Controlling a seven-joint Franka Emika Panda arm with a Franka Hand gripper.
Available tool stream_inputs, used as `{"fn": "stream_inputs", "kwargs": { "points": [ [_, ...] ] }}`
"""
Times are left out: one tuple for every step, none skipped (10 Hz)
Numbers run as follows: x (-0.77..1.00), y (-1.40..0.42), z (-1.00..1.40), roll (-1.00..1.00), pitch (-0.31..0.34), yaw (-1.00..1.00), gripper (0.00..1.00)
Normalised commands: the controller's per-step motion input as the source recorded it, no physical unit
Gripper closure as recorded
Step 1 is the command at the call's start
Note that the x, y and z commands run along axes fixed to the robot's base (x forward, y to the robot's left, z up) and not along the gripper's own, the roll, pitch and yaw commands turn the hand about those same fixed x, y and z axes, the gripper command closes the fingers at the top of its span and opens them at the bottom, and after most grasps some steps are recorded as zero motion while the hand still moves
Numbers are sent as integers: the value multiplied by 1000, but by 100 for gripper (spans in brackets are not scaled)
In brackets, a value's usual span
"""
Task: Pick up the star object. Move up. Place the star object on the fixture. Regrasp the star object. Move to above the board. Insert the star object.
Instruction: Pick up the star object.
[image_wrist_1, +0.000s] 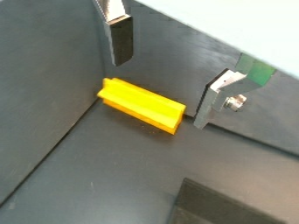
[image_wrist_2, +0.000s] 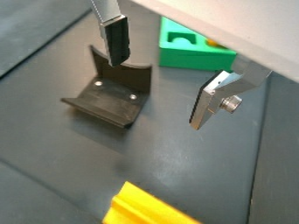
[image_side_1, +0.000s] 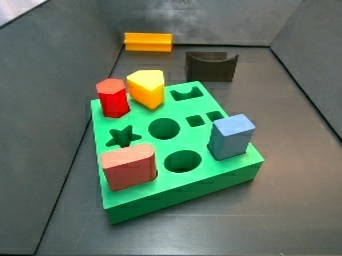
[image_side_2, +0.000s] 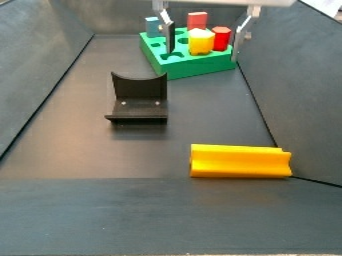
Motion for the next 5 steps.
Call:
{"fn": "stream_inputs", "kwargs": {
  "points": [
    [43, 111, -229, 0, 57, -914, 0],
    [6, 66, -251, 0, 40, -957, 0],
    [0, 17, -240, 0, 14, -1000, 0],
    [0, 14, -240, 0, 17, -1000, 0],
    [0, 0, -206, 0, 0, -1000, 0]
  ]
}}
